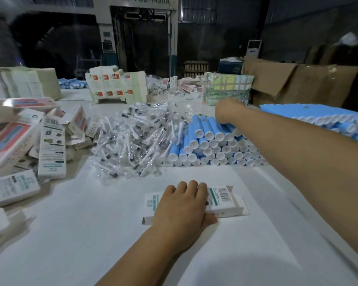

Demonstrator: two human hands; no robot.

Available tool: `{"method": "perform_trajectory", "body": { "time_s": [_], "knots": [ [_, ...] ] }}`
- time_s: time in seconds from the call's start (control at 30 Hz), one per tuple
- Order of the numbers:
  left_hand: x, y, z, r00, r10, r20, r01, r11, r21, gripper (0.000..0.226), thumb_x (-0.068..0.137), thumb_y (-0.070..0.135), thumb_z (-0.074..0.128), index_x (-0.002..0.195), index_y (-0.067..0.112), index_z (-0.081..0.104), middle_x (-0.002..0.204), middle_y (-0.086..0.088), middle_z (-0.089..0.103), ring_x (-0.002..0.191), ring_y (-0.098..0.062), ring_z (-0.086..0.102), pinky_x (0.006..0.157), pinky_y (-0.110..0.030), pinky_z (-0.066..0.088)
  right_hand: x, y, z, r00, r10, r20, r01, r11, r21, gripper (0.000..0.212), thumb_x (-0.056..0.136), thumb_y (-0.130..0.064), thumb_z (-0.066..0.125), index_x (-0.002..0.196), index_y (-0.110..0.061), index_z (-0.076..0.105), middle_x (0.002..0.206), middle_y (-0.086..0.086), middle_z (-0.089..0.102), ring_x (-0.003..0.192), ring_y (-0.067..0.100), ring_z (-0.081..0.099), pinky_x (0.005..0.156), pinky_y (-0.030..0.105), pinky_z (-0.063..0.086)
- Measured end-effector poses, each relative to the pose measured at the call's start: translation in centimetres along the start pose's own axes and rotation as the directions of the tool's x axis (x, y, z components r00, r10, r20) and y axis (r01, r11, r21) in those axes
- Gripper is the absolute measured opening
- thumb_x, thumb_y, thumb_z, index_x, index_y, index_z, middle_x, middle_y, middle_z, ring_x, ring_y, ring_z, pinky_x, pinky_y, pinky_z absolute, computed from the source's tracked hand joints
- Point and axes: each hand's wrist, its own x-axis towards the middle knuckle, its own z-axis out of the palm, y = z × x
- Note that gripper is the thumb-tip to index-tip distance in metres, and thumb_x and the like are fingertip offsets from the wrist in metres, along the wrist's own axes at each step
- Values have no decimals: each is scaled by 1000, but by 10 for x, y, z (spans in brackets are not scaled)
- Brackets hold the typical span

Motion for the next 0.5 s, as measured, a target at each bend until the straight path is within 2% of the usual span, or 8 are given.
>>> {"method": "perform_trajectory", "body": {
  "time_s": [0.07, 0.1, 0.13, 0.2, 0.27, 0.37, 0.4, 0.5],
  "knots": [
    [0, 0, 0, 1000, -2, 2, 2, 1000, -3, 65, 91, 65, 35, 137, 19, 27, 125, -1, 43, 109, -24, 41, 88, -37, 32, -4, 3, -4, 1000, 7, -10, -6, 998, 66, 12, 92, -13, 49, 90, -4, 55, 74, 8, 48, 62, 20, 47, 57, 33, 42],
    [-1, 0, 0, 1000, -4, -4, 4, 1000, -4, 65, 91, 65, 34, 137, 20, 28, 124, -1, 43, 109, -24, 42, 88, -37, 32, -7, 5, -7, 999, 22, -34, -17, 991, 134, 19, 90, -15, 53, 103, -1, 55, 74, 8, 48, 61, 20, 47, 53, 31, 40],
    [-1, 0, -1, 1000, -7, -15, 7, 1000, -3, 64, 91, 66, 34, 136, 20, 29, 123, 0, 44, 108, -23, 42, 87, -36, 32, -11, 10, -10, 996, 46, -70, -28, 972, 234, 41, 89, -17, 56, 125, 0, 47, 74, 8, 48, 60, 20, 47, 48, 30, 37],
    [-3, 0, -1, 999, -24, -41, 24, 1000, -1, 62, 91, 66, 32, 134, 21, 31, 120, 1, 45, 106, -23, 43, 85, -36, 32, -30, 23, -14, 976, 106, -188, -2, 874, 486, 85, 86, -21, 61, 150, -11, 7, 72, 7, 51, 56, 21, 50, 41, 28, 33],
    [-3, 0, 0, 996, -67, -63, 67, 998, -4, 60, 90, 67, 31, 130, 22, 32, 116, 3, 45, 104, -22, 43, 83, -36, 31, -60, 41, -13, 949, 191, -253, 64, 665, 744, 98, 84, -22, 62, 150, -27, -10, 78, 4, 53, 49, 21, 53, 35, 25, 36],
    [-1, 0, -2, 986, -150, -72, 149, 988, -29, 66, 85, 72, 31, 131, 24, 30, 118, 5, 44, 107, -20, 43, 85, -34, 32, -117, 65, 17, 921, 304, -242, 207, 144, 968, 92, 84, -12, 60, 147, -43, 2, 102, 12, 55, 38, 20, 56, 37, 26, 45],
    [0, 0, -2, 984, -167, -67, 165, 986, -30, 69, 85, 73, 29, 133, 24, 28, 120, 6, 43, 108, -20, 43, 86, -34, 32, -135, 67, 34, 906, 357, -230, 244, 6, 970, 86, 84, -9, 60, 145, -44, 11, 98, 15, 58, 37, 19, 55, 38, 27, 46],
    [2, 3, -5, 980, -191, -55, 190, 982, -19, 72, 84, 72, 20, 137, 23, 25, 125, 4, 42, 110, -20, 42, 87, -33, 32, -173, 58, 88, 865, 491, -105, 236, -212, 948, 68, 86, -7, 60, 134, -40, 26, 72, 11, 63, 37, 19, 55, 39, 28, 47]
  ]
}}
